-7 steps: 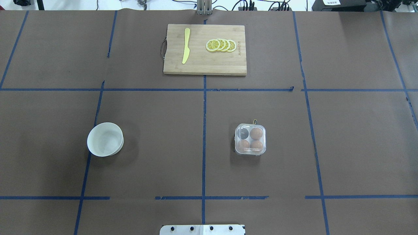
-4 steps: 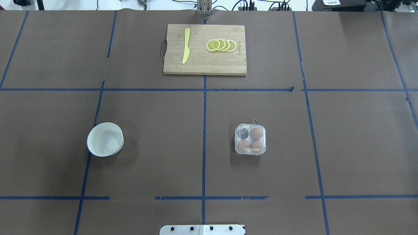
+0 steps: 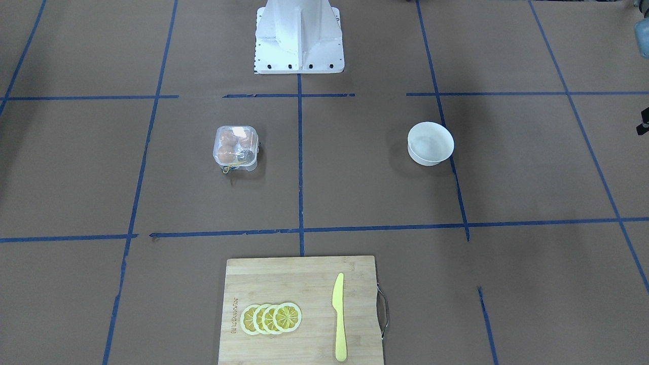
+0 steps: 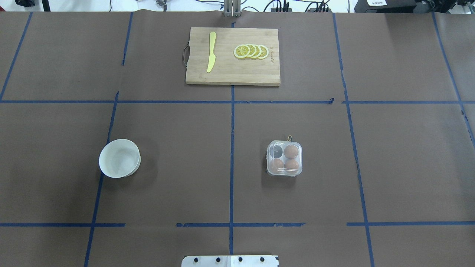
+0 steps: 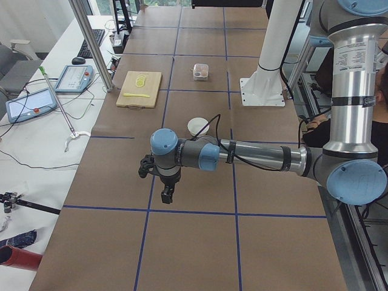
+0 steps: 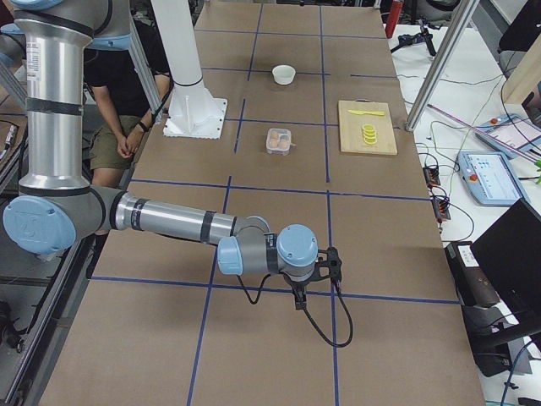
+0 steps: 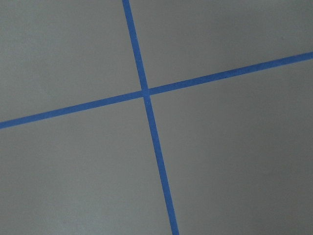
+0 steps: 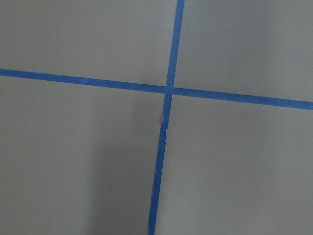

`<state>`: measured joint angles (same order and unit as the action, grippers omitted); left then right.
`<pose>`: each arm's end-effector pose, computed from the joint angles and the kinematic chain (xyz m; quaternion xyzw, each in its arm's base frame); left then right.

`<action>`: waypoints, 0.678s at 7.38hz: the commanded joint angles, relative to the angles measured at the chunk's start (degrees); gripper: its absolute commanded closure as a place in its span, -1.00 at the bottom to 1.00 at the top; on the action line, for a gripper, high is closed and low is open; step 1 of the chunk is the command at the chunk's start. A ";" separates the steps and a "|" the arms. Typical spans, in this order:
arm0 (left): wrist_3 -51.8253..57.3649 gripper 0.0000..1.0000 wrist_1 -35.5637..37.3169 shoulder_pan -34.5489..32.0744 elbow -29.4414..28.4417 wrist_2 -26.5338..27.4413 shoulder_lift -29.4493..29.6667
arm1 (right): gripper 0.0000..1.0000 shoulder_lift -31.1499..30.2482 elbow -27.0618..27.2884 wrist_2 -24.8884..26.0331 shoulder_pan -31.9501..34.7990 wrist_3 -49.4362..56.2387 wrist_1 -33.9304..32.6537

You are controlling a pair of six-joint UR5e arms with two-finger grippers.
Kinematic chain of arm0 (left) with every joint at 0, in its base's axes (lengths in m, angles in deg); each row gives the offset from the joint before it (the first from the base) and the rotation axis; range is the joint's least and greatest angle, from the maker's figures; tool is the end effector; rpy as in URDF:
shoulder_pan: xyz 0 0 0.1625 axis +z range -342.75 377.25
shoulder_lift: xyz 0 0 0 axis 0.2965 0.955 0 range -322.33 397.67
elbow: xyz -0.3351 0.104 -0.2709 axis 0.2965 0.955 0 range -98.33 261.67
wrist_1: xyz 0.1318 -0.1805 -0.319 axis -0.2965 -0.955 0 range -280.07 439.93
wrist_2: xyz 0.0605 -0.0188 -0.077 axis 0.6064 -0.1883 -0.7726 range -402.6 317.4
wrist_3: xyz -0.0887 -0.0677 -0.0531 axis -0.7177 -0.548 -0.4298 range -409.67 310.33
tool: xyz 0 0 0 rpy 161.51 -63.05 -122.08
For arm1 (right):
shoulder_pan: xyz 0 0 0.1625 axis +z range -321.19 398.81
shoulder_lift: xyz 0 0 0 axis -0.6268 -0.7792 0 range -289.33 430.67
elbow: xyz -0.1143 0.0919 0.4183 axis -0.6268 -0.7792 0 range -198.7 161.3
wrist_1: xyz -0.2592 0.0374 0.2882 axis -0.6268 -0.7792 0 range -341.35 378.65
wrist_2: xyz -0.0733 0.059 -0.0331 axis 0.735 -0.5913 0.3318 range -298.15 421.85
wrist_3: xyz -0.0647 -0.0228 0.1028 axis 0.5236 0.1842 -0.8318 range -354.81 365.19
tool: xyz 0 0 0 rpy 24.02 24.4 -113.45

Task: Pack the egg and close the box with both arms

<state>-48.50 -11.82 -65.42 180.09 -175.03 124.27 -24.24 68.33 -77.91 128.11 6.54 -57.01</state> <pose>0.0076 -0.4508 0.6519 0.0355 0.3637 0.0903 0.9265 0.0337 -0.4329 0.7224 0.0534 -0.4198 -0.0399 0.9052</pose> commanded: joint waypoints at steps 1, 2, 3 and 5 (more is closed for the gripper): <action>-0.20 -1.00 0.87 0.05 0.11 -0.38 -0.03 | -1.00 0.08 0.15 -0.16 -0.62 0.06 -1.41; -0.20 -1.00 0.96 0.05 0.20 -0.38 -0.03 | -1.00 -0.01 0.41 -0.34 -0.44 0.14 -1.50; -0.20 -1.00 1.13 0.05 0.20 -0.55 0.06 | -1.00 -0.01 0.41 -0.34 -1.13 0.23 -1.59; -0.20 -1.00 1.49 -0.04 0.29 -0.73 0.23 | -1.00 1.47 0.68 -0.69 -2.28 0.23 -4.39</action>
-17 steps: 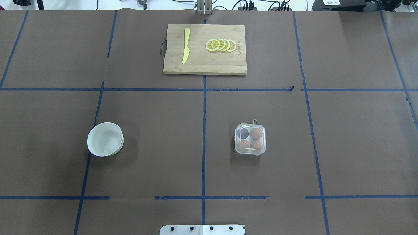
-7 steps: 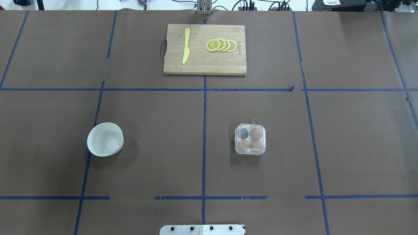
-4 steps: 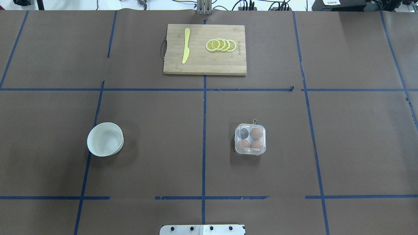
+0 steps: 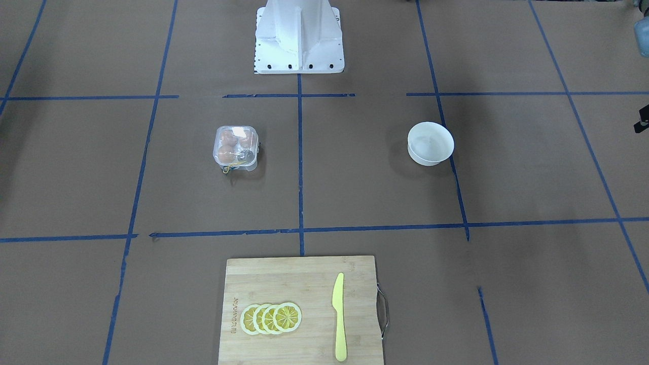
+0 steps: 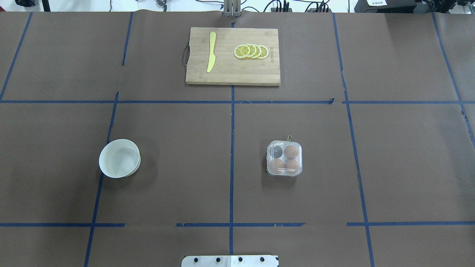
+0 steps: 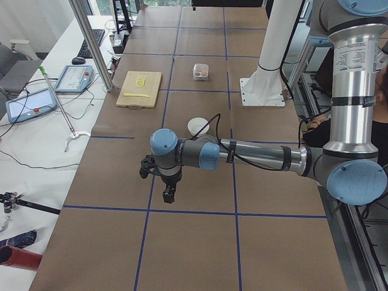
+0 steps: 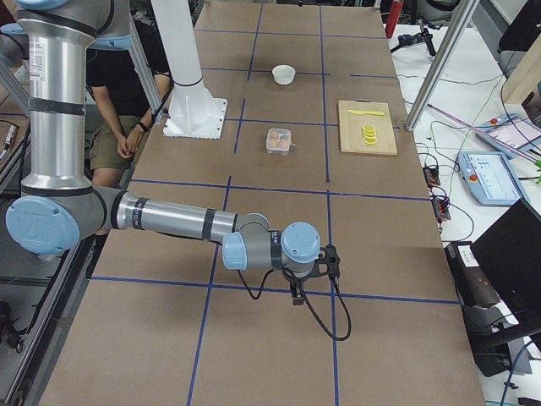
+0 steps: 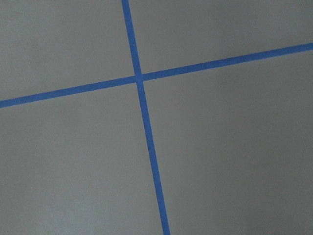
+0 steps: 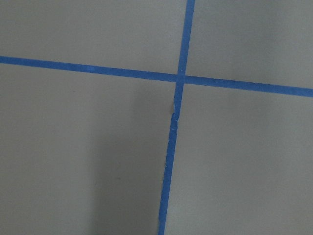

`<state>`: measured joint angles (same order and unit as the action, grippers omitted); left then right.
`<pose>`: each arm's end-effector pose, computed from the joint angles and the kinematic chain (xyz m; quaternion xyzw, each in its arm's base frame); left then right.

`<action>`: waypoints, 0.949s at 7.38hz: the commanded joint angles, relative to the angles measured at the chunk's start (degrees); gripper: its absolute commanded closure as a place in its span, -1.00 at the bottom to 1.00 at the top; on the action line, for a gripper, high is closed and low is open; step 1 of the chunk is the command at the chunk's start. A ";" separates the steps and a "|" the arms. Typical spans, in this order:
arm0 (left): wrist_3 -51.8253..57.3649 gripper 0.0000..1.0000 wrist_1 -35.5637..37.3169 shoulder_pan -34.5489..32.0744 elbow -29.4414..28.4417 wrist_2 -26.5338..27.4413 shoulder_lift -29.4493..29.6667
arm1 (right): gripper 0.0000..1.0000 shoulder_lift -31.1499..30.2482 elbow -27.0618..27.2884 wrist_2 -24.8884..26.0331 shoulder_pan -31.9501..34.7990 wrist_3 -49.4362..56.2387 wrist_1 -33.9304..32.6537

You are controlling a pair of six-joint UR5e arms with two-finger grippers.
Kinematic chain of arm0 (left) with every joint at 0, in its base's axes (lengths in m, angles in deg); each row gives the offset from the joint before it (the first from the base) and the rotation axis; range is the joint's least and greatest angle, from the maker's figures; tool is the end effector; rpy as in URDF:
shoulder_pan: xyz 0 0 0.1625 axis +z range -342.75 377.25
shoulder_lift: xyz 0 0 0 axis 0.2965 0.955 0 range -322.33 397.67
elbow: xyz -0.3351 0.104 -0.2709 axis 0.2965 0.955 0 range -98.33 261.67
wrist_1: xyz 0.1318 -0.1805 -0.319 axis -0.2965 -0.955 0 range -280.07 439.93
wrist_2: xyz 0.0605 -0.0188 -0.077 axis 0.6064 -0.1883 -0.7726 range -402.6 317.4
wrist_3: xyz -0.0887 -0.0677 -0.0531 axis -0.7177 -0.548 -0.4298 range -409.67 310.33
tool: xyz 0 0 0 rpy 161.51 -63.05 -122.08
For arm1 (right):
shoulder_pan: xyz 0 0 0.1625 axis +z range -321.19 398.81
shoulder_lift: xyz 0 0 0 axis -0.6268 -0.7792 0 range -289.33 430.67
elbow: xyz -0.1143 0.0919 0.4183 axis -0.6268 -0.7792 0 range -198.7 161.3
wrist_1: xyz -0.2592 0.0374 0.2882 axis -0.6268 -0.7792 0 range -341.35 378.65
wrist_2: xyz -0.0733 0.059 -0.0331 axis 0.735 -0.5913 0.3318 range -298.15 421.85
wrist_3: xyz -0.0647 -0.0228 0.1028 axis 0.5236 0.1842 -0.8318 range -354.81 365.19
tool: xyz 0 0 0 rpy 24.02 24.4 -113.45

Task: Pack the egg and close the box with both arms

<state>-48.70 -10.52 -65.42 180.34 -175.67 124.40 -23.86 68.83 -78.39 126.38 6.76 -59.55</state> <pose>0.0085 -0.4500 0.6504 0.0270 0.3686 0.0859 0.9252 0.0199 -0.4353 0.7194 0.0346 -0.4245 -0.0493 0.9034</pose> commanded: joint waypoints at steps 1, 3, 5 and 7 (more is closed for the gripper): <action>0.00 -1.00 1.41 -0.04 0.04 -0.17 0.63 | -1.00 1.28 0.88 -0.21 -0.56 0.02 -3.26; 0.00 -1.00 4.75 -0.04 1.52 -0.17 1.16 | -1.00 1.02 4.20 -0.64 -0.38 0.02 -4.67; 0.00 -1.00 5.99 -0.13 1.80 -0.26 1.43 | -1.00 -1.16 13.06 -0.47 -0.65 0.10 -13.26; 0.17 -1.00 8.43 -0.30 1.27 -1.67 1.86 | -1.00 -2.67 14.77 -0.03 -1.17 0.10 -13.47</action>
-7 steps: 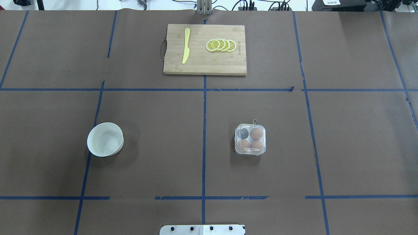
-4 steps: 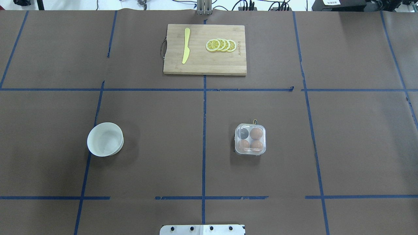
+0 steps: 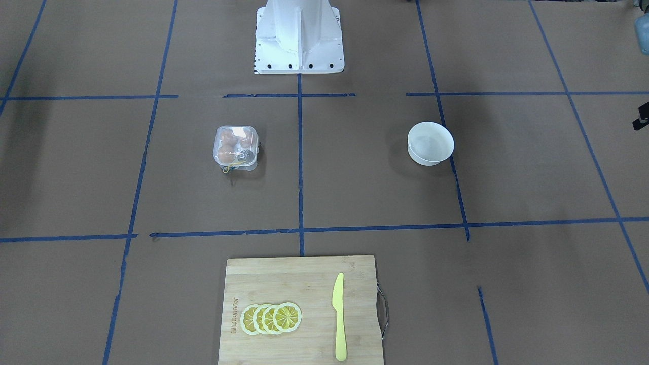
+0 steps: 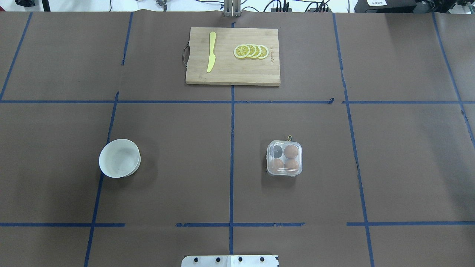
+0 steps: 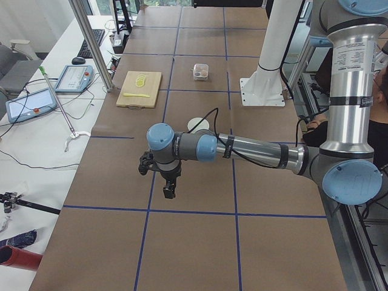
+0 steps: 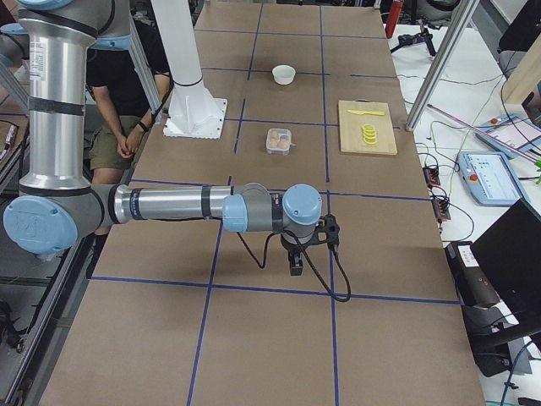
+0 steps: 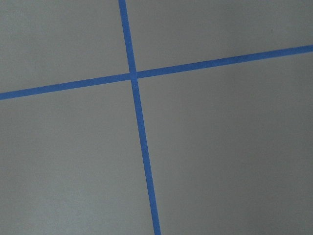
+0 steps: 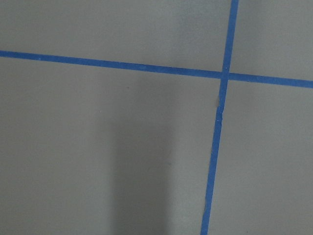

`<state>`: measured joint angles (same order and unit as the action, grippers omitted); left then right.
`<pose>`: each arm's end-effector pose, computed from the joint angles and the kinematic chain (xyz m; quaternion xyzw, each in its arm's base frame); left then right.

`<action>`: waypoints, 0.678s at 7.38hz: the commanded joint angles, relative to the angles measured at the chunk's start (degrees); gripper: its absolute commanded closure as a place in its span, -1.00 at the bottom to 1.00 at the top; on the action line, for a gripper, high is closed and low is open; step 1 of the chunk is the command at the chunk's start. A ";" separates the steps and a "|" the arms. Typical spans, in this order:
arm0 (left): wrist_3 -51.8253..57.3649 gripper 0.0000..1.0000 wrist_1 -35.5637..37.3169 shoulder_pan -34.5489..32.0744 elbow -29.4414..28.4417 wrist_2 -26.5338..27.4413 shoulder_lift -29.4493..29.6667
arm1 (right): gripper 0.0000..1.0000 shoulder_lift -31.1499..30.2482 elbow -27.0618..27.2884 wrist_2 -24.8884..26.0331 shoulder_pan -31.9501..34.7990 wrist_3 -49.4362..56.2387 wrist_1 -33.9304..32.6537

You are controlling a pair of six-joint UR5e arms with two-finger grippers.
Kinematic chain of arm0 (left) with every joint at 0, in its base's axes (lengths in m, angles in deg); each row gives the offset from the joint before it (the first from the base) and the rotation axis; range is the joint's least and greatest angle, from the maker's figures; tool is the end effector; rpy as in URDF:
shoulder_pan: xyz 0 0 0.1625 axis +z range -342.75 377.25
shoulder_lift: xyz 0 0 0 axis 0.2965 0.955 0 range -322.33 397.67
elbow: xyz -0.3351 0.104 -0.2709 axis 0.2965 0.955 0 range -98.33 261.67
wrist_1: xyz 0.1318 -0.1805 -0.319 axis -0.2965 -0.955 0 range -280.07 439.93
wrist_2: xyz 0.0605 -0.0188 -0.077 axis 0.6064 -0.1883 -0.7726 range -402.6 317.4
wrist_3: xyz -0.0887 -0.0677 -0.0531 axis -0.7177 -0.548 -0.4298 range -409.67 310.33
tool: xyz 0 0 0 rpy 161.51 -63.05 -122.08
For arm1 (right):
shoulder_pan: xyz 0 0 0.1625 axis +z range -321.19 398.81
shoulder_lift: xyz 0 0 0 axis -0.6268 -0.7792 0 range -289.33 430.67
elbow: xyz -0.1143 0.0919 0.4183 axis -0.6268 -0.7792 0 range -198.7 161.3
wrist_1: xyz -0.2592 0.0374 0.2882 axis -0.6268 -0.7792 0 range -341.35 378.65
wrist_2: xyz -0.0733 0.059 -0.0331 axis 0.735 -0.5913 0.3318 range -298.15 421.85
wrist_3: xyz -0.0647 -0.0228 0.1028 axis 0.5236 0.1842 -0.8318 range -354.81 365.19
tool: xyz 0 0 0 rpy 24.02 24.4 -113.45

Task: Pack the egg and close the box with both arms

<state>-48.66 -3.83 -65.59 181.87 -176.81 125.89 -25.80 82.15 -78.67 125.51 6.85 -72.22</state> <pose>0.0094 -0.4536 0.6368 -0.0027 0.3766 0.0731 0.9235 0.0137 -0.4206 0.6473 0.0215 -0.4269 -0.0522 0.9025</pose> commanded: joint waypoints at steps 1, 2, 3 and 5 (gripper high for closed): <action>0.22 -1.00 2.72 -2.56 -0.70 -0.44 0.46 | -1.00 -0.65 1.36 0.59 -0.48 0.01 -0.80; 0.31 -1.00 2.82 -3.20 -0.70 -0.35 0.46 | -1.00 -0.47 1.28 0.60 -0.48 0.01 -0.80; 0.31 -1.00 2.73 -3.20 -0.79 -0.09 0.46 | -1.00 -0.21 1.36 0.68 -0.83 0.01 -0.80; 0.40 -1.00 2.73 -3.38 -0.88 0.00 0.20 | -1.00 0.14 1.19 0.68 -1.79 0.01 -0.80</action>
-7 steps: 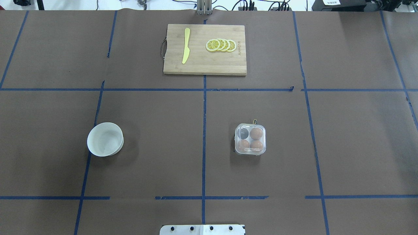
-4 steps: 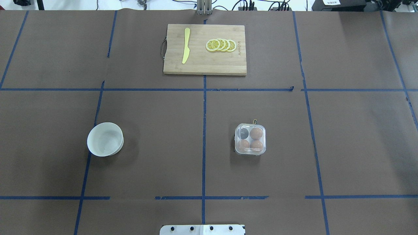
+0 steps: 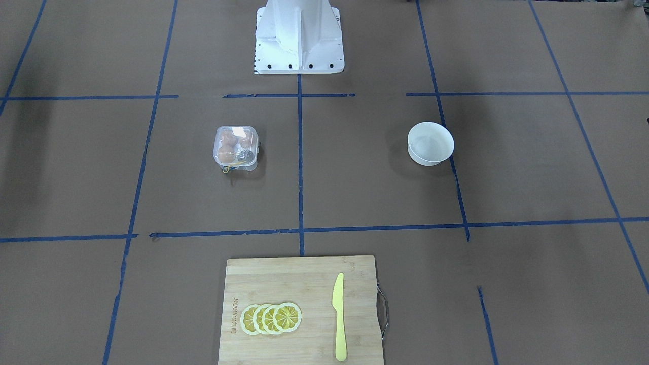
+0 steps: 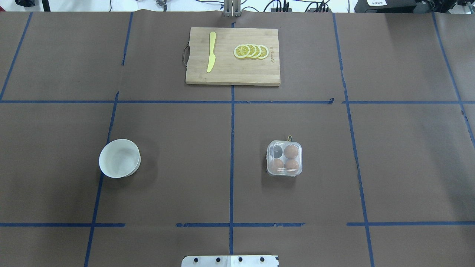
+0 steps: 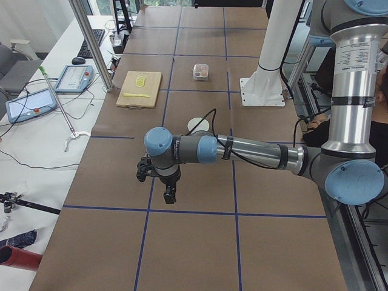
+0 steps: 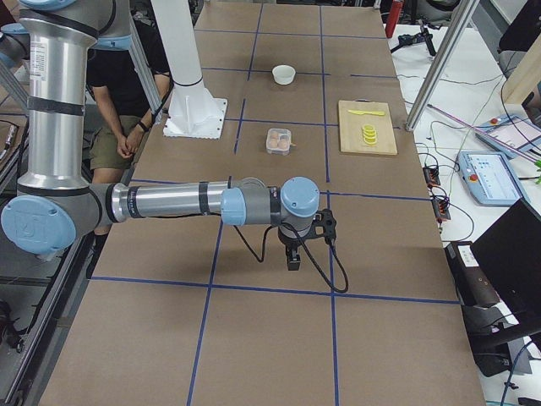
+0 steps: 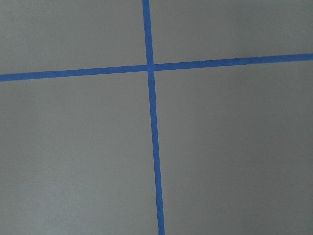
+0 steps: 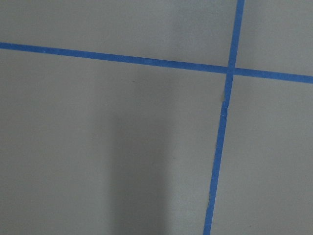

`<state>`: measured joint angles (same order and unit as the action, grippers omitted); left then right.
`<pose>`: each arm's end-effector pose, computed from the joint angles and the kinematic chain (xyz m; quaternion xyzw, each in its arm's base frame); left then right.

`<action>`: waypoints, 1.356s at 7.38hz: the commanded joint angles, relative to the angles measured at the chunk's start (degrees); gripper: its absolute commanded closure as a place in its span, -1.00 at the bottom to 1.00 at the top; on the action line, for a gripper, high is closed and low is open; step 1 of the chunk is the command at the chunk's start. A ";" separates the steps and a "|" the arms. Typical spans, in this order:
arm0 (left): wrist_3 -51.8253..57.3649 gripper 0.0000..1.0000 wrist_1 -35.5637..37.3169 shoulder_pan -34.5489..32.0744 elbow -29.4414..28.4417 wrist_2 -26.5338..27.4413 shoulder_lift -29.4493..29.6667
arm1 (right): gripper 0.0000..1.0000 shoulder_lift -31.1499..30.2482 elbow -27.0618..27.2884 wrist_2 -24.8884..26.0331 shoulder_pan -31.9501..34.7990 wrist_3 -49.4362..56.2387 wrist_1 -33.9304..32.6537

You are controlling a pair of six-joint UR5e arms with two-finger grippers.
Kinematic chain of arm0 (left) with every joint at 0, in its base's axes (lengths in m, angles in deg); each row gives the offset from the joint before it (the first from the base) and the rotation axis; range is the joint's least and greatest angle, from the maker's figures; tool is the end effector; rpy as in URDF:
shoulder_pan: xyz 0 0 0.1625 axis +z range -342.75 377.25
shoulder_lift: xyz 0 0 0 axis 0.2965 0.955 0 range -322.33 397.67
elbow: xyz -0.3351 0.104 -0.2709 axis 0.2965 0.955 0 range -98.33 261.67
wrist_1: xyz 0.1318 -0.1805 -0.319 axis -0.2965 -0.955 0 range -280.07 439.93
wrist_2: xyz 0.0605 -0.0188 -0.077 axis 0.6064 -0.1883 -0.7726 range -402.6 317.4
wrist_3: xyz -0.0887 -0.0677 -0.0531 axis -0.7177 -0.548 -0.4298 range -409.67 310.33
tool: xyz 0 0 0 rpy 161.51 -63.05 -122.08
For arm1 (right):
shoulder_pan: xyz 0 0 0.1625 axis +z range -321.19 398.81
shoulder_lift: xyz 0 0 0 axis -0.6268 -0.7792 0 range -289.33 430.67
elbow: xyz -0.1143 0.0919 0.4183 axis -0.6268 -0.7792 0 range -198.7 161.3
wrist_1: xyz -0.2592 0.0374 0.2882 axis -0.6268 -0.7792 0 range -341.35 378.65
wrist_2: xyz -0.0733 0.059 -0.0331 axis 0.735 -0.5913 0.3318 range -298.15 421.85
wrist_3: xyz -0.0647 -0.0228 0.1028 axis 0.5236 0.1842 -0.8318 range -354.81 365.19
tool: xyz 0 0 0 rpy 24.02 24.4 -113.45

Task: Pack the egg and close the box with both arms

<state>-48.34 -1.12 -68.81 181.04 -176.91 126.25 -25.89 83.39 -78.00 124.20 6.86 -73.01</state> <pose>-0.0160 -0.4518 0.6453 -0.0167 0.3768 0.0393 0.9253 0.0051 -0.4201 0.6404 0.0197 -0.4219 -0.0639 0.9042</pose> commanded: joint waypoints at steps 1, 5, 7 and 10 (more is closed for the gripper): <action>0.25 -1.00 0.02 -0.51 -0.14 0.10 -0.33 | -1.00 0.41 -0.32 0.11 -0.65 0.00 0.00; 9.56 -1.00 1.07 -3.67 -3.04 0.19 -0.68 | -1.00 0.76 -0.93 0.81 -0.83 0.00 0.08; 9.56 -1.00 1.16 -3.67 -3.21 0.28 -0.86 | -1.00 1.46 -1.72 0.72 -0.83 0.00 0.08; 9.56 -1.00 1.07 -3.76 -3.30 0.28 -1.29 | -1.00 1.37 -1.81 0.72 -0.83 -0.09 0.17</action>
<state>-38.77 0.02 -72.56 177.77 -176.64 125.24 -24.52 81.63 -77.28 123.39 6.81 -72.91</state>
